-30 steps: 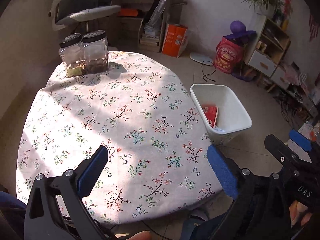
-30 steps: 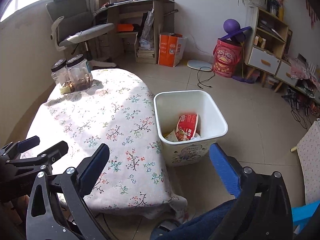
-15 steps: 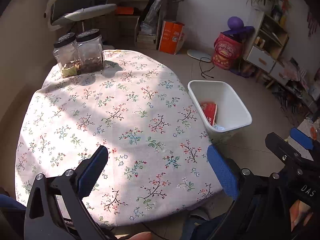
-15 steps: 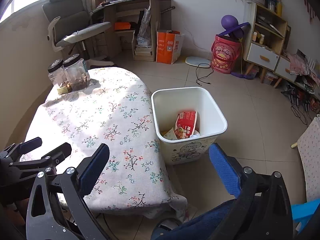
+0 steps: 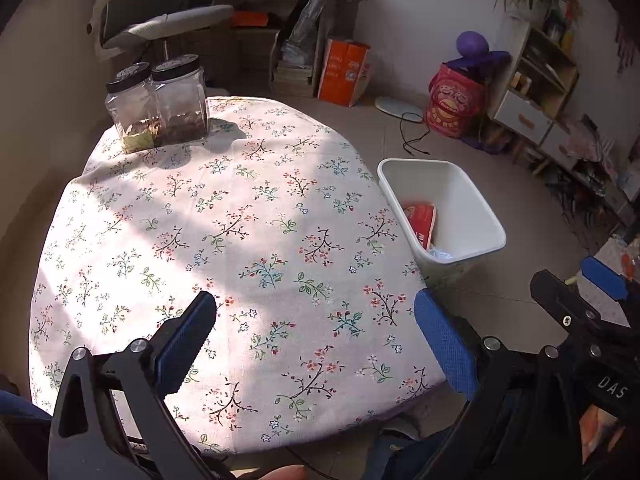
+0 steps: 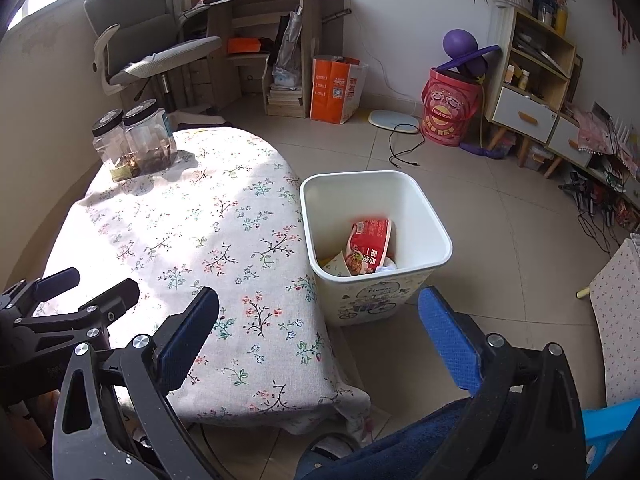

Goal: Collect trash

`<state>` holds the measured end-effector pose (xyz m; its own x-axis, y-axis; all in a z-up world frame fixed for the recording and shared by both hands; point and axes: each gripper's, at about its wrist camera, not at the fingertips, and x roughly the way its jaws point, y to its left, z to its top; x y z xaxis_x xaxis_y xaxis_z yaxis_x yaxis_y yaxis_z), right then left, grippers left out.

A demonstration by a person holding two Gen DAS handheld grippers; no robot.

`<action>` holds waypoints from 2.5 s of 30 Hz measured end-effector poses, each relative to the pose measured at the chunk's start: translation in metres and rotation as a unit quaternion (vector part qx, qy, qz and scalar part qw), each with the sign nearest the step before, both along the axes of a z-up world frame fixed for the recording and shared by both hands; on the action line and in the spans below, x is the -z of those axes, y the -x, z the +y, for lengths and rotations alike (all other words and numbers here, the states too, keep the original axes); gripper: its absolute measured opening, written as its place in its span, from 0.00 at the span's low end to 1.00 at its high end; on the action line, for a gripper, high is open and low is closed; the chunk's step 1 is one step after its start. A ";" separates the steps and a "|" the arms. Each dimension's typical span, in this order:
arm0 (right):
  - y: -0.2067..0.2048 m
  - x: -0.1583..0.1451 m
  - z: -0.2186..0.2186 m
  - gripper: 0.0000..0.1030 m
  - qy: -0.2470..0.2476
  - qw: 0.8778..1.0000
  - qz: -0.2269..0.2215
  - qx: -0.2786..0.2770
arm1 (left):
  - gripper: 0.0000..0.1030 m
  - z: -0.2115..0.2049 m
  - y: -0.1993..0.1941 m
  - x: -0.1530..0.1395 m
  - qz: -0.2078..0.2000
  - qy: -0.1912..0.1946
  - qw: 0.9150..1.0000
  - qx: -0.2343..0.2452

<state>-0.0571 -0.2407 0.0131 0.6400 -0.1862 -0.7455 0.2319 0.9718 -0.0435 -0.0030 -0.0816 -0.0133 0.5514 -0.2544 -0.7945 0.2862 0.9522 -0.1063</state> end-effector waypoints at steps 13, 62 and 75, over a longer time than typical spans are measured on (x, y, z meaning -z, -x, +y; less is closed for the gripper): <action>0.001 0.000 -0.001 0.93 -0.001 1.000 0.002 0.000 | 0.93 0.000 -0.001 0.001 0.001 0.000 1.000 0.000; -0.001 -0.001 -0.001 0.93 0.001 1.000 0.003 -0.001 | 0.93 0.001 -0.003 -0.002 -0.006 -0.005 1.000 0.003; 0.000 -0.001 -0.001 0.93 0.002 1.000 0.004 -0.001 | 0.93 0.001 -0.003 -0.001 -0.008 -0.008 1.000 0.004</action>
<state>-0.0571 -0.2420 0.0144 0.6349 -0.1872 -0.7496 0.2292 0.9722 -0.0487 0.0000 -0.0810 -0.0118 0.5612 -0.2471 -0.7899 0.2961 0.9512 -0.0872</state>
